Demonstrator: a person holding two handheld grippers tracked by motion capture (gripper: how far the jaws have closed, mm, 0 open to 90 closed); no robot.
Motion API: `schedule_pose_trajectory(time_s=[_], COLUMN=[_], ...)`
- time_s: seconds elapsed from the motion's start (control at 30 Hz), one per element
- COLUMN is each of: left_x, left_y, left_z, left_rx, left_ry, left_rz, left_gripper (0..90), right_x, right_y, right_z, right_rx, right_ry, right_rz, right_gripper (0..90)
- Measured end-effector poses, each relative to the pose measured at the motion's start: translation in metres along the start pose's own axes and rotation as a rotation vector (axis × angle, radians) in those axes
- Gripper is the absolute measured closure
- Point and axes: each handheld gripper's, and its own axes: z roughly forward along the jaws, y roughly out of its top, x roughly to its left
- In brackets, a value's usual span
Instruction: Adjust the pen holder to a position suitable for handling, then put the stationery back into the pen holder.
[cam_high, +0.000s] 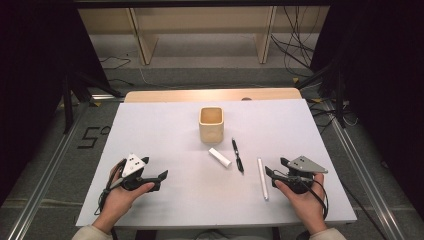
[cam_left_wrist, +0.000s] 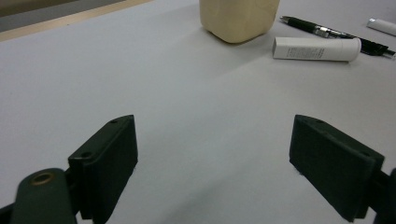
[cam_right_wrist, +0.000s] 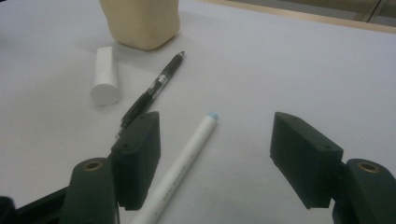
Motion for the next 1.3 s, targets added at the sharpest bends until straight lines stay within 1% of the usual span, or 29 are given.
schedule_pose_trajectory(time_s=[0.83,1.1,1.3], left_x=[-0.0003,-0.0002,-0.0007], left_y=[0.0,0.0006,0.0002], left_z=[-0.0005,0.0007,0.0009], left_rx=[-0.003,-0.005,-0.002], left_ry=[0.003,0.0,-0.006], left_rz=[0.001,-0.002,0.001], left_gripper=[15.0,15.2,15.3], right_x=[0.0005,0.0018,0.0027], right_y=[0.0002,0.0012,0.0011], right_z=[-0.0002,0.0002,0.001], right_rx=[0.0,-0.009,-0.004], right_ry=[-0.005,0.001,0.011], right_rz=[-0.006,-0.028,-0.025], right_gripper=[34.3,37.2,38.2])
